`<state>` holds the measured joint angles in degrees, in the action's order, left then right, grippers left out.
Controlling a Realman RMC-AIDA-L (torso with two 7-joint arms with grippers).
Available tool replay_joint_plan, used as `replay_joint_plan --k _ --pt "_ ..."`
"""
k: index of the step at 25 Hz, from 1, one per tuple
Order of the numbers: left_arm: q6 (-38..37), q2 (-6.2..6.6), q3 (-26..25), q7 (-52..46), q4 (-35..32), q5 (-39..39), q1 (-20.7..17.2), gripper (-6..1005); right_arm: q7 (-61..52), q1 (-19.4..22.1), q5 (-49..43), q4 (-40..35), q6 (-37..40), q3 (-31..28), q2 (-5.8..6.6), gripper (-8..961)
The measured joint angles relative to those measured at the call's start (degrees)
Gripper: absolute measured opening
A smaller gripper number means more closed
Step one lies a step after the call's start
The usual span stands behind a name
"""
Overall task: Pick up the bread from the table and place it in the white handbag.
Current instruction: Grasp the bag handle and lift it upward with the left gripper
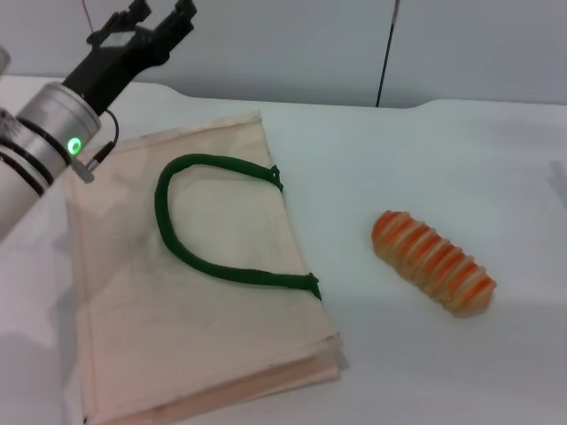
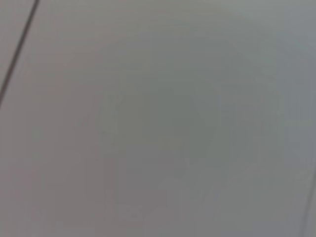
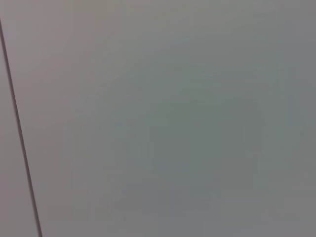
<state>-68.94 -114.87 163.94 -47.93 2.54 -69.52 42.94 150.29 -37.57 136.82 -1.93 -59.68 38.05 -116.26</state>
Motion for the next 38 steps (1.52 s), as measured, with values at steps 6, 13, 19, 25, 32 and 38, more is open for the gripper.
replay_joint_plan --k 6,13,19,25,32,38 --pt "-3.9 1.77 0.1 -31.2 12.5 13.4 3.5 812 0.0 -0.1 0.0 0.0 0.0 0.0 0.06 893" --pt "-13.2 5.05 0.1 -51.0 24.4 27.9 6.4 812 0.0 0.0 0.0 0.0 0.0 0.0 0.07 893" --pt "-19.0 5.27 0.1 -55.1 34.6 39.9 8.8 810 0.0 0.2 0.0 0.0 0.0 0.0 0.13 893" --pt "-22.1 5.8 0.1 -56.8 38.8 54.1 12.1 807 0.0 0.2 0.0 0.0 1.0 0.0 0.16 893" --pt "-22.1 5.67 0.1 -56.9 39.1 62.8 13.5 794 0.0 0.1 0.0 -0.2 1.3 0.0 0.16 893" --pt "-19.4 5.01 0.1 -56.9 38.5 67.5 13.7 775 0.0 -0.1 0.0 -0.3 1.3 0.0 0.16 893"
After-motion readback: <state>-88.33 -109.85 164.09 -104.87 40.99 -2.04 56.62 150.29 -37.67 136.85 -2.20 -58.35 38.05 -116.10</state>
